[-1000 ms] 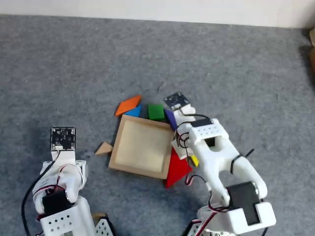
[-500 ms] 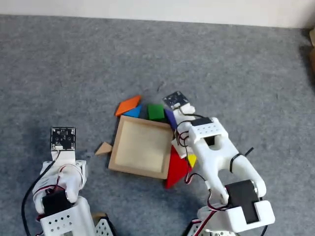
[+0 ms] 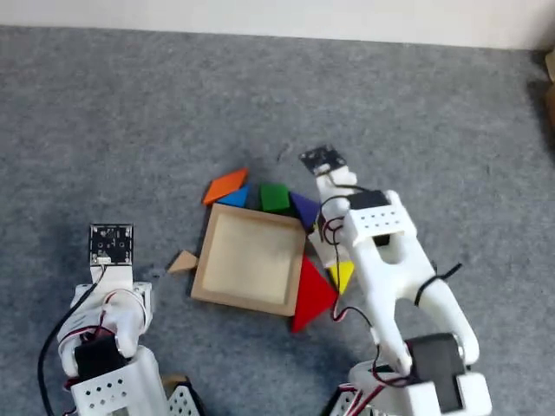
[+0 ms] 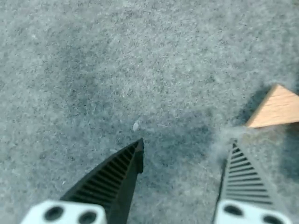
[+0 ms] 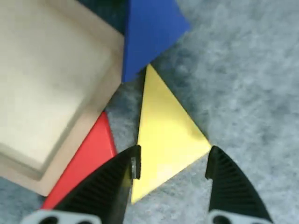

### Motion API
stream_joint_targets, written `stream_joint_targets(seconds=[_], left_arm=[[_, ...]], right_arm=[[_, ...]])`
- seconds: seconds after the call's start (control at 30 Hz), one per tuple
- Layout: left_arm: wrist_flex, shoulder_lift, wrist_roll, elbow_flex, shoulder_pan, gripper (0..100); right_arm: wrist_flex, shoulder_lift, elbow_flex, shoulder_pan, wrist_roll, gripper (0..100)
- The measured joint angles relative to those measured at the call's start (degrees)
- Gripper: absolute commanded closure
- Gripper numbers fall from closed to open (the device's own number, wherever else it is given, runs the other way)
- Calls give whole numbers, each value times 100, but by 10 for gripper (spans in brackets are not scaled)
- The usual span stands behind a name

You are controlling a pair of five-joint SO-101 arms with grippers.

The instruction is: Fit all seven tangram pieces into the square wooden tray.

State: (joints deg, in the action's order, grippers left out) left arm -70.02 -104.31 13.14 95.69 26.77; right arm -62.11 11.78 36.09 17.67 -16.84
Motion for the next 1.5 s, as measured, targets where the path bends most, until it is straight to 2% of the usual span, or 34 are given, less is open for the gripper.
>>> stream_joint_targets(seconds=[0.2,0.4,0.53,0.83,0.9,1.07,1.33,1.5], left_arm=[[0,0,0,0,0,730],[0,0,0,0,0,730],[0,0,0,0,0,730],[0,0,0,0,0,730],[0,0,0,0,0,730],[0,0,9,0,0,730],[0,0,9,0,0,730],[0,0,9,0,0,730]], right_arm=[[-466,237,-404,185,484,780],[-360,167,-440,185,695,660],[-202,-545,-440,211,1011,652],[35,-1978,-738,202,1011,652],[35,-2057,-791,211,1011,664],[35,-2119,-826,202,677,766],[35,-2127,-835,158,536,779],[35,-2127,-844,158,457,839]])
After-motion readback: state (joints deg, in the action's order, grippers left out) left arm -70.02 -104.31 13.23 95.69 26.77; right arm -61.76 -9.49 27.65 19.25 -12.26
